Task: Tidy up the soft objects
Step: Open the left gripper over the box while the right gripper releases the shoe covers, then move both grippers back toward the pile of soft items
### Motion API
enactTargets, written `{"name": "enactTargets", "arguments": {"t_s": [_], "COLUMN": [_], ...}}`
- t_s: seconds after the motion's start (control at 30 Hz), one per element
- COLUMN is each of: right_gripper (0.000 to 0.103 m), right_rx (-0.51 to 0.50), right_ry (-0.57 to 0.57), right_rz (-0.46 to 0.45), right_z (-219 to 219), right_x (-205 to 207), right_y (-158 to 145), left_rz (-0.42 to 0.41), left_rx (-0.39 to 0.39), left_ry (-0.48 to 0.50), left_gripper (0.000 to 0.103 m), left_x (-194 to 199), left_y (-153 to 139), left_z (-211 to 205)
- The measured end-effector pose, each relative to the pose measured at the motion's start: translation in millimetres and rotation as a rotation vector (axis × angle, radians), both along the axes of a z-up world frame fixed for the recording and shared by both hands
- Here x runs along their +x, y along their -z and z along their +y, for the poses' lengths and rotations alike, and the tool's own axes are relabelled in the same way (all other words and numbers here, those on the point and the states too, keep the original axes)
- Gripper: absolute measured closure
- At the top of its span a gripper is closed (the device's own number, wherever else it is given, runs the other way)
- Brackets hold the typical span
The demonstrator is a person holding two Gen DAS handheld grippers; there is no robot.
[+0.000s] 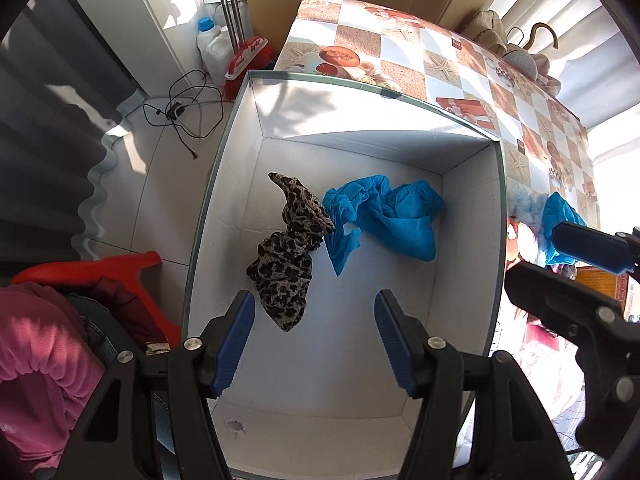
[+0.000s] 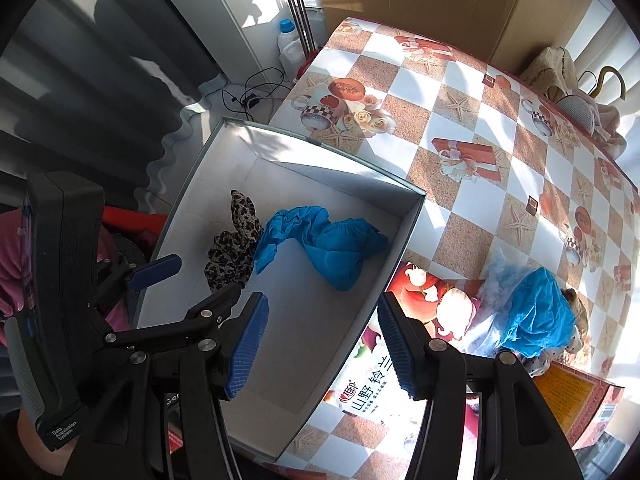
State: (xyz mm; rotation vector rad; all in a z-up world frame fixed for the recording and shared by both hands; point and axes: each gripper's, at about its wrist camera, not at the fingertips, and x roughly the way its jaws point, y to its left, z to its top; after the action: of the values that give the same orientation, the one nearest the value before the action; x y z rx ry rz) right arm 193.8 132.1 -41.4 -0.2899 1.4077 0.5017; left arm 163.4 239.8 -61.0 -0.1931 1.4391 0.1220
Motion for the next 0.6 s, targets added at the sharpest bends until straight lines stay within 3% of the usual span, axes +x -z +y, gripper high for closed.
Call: {"name": "enactTargets", "arguments": {"t_s": [0.33, 0.6], "right_gripper": [0.044, 0.044], "right_rx": [-0.027, -0.026], "right_ry": [-0.056, -0.080], "right_rz": [-0.024, -0.023], "right_z": [0, -12], "right_x": [-27, -52], "right_y": [-5, -7], "left_rz": [0.025, 0.002], "left_rx": [0.030, 0.024], "left_ry": [-0.098, -0.115], "left_gripper": [0.037, 0.037], "left_x": [-39, -64], "left_y": [-3, -13], "left_z": [14, -6]}}
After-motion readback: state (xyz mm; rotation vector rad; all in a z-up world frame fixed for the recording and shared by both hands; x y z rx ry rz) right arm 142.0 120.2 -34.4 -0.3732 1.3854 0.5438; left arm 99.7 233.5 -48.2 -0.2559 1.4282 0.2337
